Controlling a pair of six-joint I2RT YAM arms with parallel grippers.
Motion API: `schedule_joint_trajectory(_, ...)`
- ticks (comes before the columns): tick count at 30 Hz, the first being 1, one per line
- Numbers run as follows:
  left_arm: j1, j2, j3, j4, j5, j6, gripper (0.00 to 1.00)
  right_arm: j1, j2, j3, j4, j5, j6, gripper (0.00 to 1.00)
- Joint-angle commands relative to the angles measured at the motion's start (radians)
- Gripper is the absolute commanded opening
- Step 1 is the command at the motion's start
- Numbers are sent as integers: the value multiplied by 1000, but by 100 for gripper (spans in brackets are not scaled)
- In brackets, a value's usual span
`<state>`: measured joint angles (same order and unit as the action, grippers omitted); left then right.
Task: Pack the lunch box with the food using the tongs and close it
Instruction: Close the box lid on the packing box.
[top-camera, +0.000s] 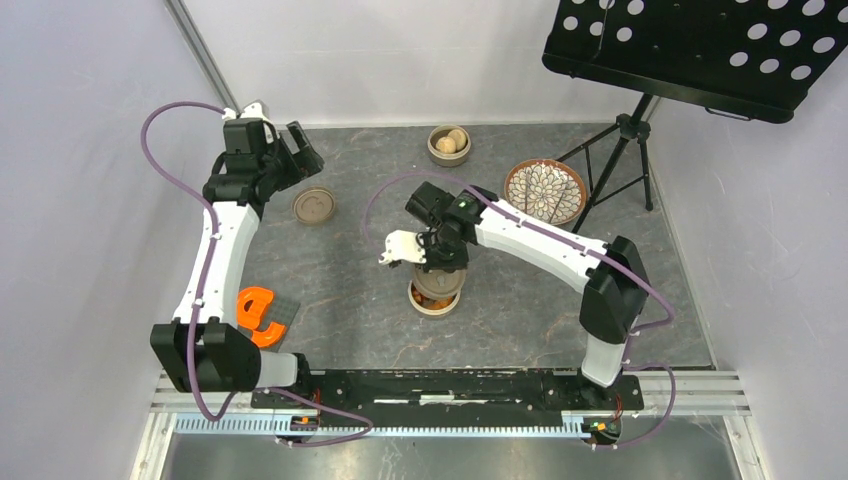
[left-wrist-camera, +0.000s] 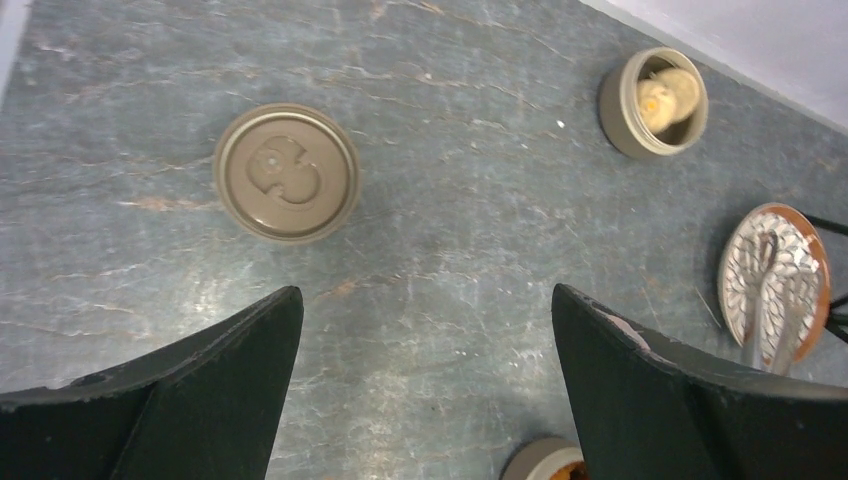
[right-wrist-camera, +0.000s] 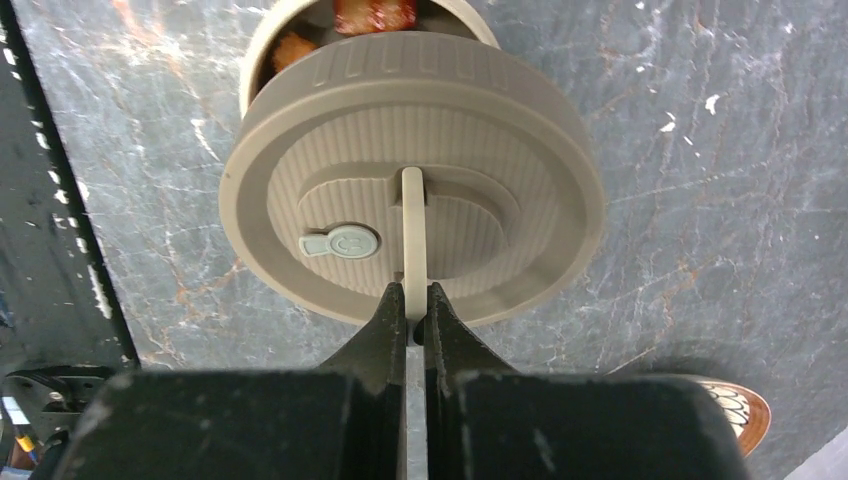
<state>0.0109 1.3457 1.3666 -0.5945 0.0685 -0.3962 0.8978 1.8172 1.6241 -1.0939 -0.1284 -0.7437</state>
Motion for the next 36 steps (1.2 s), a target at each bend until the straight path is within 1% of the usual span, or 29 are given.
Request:
schedule_joint_trajectory(1, 25, -15, -4, -22, -56, -17, 100, 54, 10, 40, -37, 28, 58, 0)
schedule_joint_trajectory(6, 26, -26, -17, -24, -56, -12, 100, 78, 41, 28, -36, 37, 79, 0)
schedule_joint_trajectory(18, 27, -16, -17, -31, -48, -11, 100, 81, 99, 44, -23, 81, 100, 0)
schedule_joint_trajectory(33, 28, 9, -17, -39, -54, -7, 100, 93, 142, 75, -33, 73, 109, 0)
schedule_joint_trajectory(36, 29, 10, -18, -38, -53, -4, 100, 93, 149, 84, -40, 58, 107, 11)
